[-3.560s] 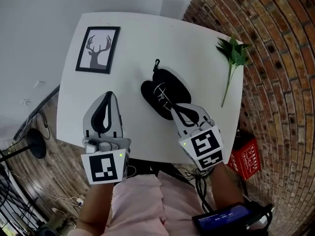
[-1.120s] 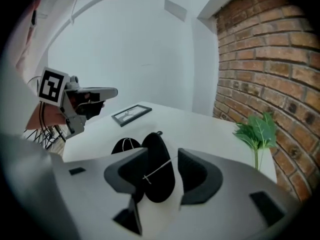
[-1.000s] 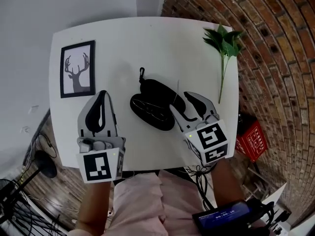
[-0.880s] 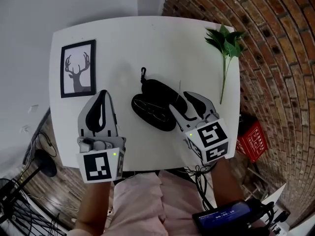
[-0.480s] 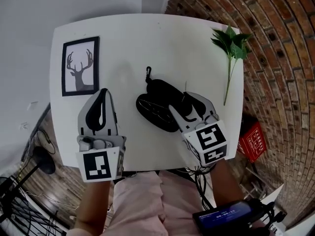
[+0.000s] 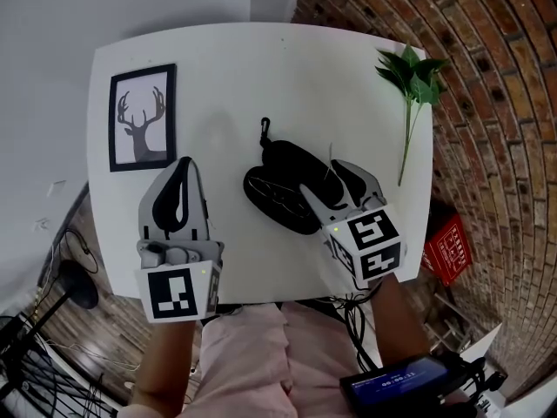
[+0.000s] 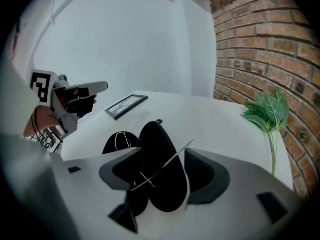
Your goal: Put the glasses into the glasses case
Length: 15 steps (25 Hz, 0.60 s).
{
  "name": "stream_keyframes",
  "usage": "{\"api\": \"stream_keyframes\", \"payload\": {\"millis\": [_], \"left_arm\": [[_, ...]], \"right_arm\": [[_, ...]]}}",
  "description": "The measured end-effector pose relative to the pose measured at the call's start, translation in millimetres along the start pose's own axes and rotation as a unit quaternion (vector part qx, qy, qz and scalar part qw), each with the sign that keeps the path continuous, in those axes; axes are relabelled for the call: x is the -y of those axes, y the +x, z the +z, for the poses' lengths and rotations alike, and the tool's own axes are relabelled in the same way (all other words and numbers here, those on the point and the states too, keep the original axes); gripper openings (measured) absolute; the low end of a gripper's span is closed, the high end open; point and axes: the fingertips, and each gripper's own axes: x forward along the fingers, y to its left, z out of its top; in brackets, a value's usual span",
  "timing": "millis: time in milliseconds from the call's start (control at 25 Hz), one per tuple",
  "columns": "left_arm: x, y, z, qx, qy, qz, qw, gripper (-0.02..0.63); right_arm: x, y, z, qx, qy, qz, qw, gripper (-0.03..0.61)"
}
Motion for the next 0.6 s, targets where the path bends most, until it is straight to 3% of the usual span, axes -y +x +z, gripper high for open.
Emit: {"api": "stream_keyframes", "payload": {"millis": [200, 600], "left_arm": [[-1, -1, 3, 0.018, -0.010, -0.005, 0.9998, 0.002], [-11, -4, -4, -0.003, -0.009, 0.009, 0.9999, 0.002]], "right_arm": [[-7, 2, 4, 0.007, -0.007, 0.012, 1.000, 0.270], [-7, 9, 7, 0.013, -0.017, 0.015, 1.000, 0.244]]}}
